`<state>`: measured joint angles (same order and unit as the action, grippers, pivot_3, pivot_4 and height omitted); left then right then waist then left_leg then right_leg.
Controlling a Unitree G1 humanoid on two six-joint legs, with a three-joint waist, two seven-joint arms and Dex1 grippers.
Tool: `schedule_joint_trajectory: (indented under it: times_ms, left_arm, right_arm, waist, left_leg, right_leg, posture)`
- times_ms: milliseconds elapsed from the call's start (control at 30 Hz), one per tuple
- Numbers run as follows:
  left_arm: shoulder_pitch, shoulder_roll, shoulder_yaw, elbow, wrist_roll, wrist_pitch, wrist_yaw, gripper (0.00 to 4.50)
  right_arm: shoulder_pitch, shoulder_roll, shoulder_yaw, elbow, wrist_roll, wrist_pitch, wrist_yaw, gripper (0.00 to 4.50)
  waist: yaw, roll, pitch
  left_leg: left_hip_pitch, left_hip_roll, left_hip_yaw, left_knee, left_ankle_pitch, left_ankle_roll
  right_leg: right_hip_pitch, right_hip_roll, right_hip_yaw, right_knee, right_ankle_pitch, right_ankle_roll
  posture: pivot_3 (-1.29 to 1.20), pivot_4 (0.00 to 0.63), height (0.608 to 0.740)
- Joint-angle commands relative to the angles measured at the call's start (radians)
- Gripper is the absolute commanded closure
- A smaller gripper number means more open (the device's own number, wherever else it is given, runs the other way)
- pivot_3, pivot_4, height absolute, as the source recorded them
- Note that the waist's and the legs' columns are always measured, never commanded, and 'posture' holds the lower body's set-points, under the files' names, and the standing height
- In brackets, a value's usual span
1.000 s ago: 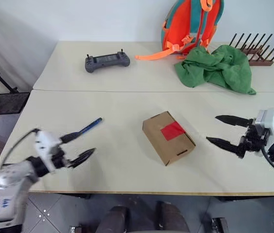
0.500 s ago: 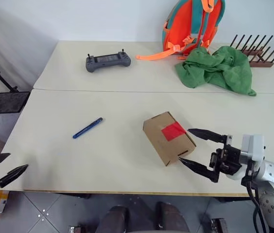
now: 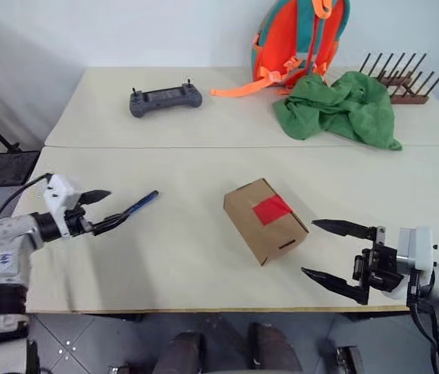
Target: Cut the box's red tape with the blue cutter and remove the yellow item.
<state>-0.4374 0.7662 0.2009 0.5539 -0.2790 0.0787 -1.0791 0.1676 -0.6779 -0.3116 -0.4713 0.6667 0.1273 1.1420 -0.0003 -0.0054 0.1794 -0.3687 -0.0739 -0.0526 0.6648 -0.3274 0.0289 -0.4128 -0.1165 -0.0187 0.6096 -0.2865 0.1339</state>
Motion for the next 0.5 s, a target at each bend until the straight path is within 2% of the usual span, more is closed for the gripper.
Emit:
schedule_joint_trajectory:
  times_ms: [33, 233, 367, 500]
  left_arm:
    - [-0.040, -0.004, -0.046, 0.082, 0.040, -0.057, -0.042, 0.05]
    - [-0.030, -0.046, -0.076, 0.123, 0.065, -0.081, -0.011, 0.05]
    - [-0.019, -0.067, -0.083, 0.101, 0.068, -0.063, 0.014, 0.89]
    - [0.005, -0.055, -0.102, 0.111, 0.091, -0.089, 0.001, 2.11]
  right_arm:
    - [0.002, 0.002, -0.009, -0.053, 0.008, 0.004, -0.045, 0.02]
    - [0.050, -0.005, -0.011, -0.101, 0.016, 0.035, -0.101, 0.02]
    - [0.066, 0.004, -0.008, -0.118, 0.012, 0.032, -0.114, 0.00]
    - [0.072, 0.015, -0.009, -0.131, 0.013, 0.027, -0.134, 0.00]
  waist:
    - [-0.003, 0.000, 0.000]
    - [0.010, 0.000, 0.000]
    - [0.024, 0.000, 0.000]
    - [0.024, 0.002, -0.001]
  left_leg:
    - [0.000, 0.000, 0.001, 0.000, 0.000, 0.000]
    - [0.000, 0.000, 0.001, 0.001, -0.001, 0.001]
    - [0.001, 0.000, 0.002, 0.002, -0.001, 0.001]
    - [0.001, 0.000, 0.002, 0.002, -0.001, 0.001]
  right_leg:
    - [-0.001, 0.000, 0.000, 0.000, 0.000, 0.000]
    - [0.000, -0.001, 0.001, 0.000, 0.000, 0.000]
    - [0.001, -0.001, 0.001, 0.000, 0.000, 0.000]
    - [0.001, -0.001, 0.002, 0.000, 0.000, 0.000]
  posture:
    - [0.00, 0.150, 0.740]
    - [0.00, 0.150, 0.740]
    - [0.00, 0.150, 0.740]
    - [0.00, 0.150, 0.740]
